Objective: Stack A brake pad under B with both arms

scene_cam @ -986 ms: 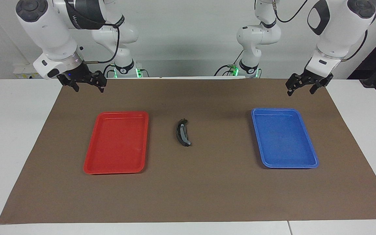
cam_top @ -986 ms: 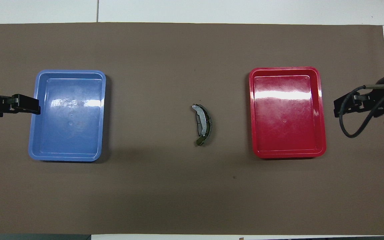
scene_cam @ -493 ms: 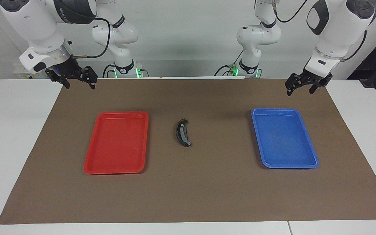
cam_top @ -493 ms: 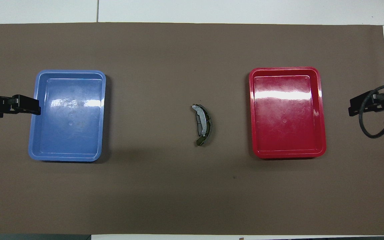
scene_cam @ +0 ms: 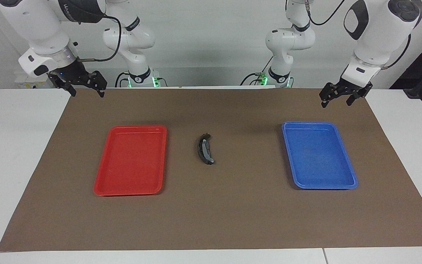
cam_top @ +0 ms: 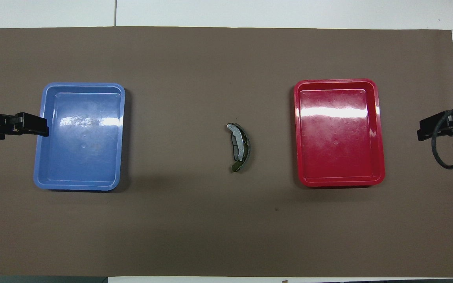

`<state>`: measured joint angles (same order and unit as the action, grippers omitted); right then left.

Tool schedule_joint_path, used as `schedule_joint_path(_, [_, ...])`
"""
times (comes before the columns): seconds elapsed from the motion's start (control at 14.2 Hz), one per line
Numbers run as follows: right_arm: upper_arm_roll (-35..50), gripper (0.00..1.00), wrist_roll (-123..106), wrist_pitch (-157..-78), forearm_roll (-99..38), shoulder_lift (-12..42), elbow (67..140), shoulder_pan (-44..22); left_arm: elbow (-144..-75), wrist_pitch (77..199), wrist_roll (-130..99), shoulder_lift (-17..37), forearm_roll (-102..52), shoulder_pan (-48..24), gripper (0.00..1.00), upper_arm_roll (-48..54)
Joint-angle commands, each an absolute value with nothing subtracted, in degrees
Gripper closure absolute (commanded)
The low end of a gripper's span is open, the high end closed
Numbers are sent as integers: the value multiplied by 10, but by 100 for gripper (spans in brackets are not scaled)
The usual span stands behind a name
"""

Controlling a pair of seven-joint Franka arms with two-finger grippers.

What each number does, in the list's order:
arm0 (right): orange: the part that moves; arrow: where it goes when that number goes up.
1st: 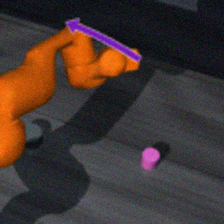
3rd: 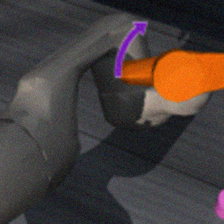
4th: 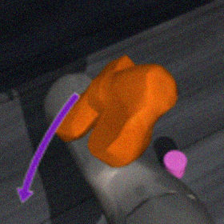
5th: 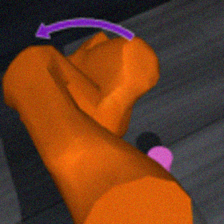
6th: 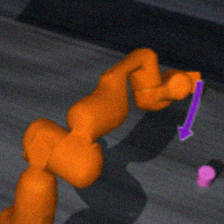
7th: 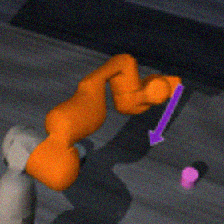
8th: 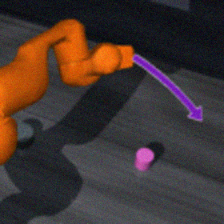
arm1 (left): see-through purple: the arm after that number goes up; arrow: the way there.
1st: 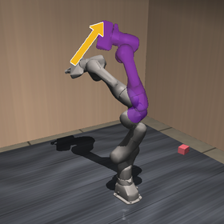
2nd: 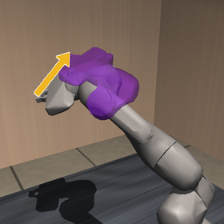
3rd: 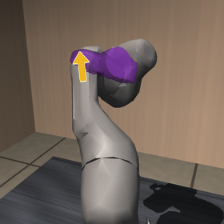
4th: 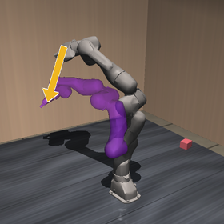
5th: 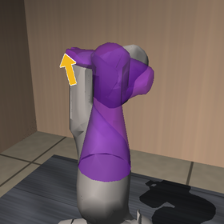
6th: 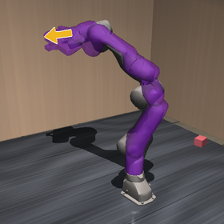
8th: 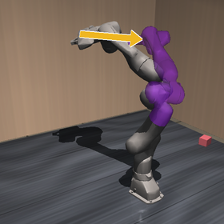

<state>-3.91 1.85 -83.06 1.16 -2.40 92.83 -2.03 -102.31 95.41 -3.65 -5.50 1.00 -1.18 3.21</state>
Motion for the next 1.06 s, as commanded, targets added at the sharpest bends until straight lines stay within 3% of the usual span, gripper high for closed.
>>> schedule_joint_path(0.0, [-51,0,2,-834,16,-40,949,-8,-1045,944,-36,-76,2,-2,0,39])
schedule_joint_path(0.99, [-60,0,-14,-859,13,-40,949,-9,-1044,936,-52,-77,3,-5,0,58])
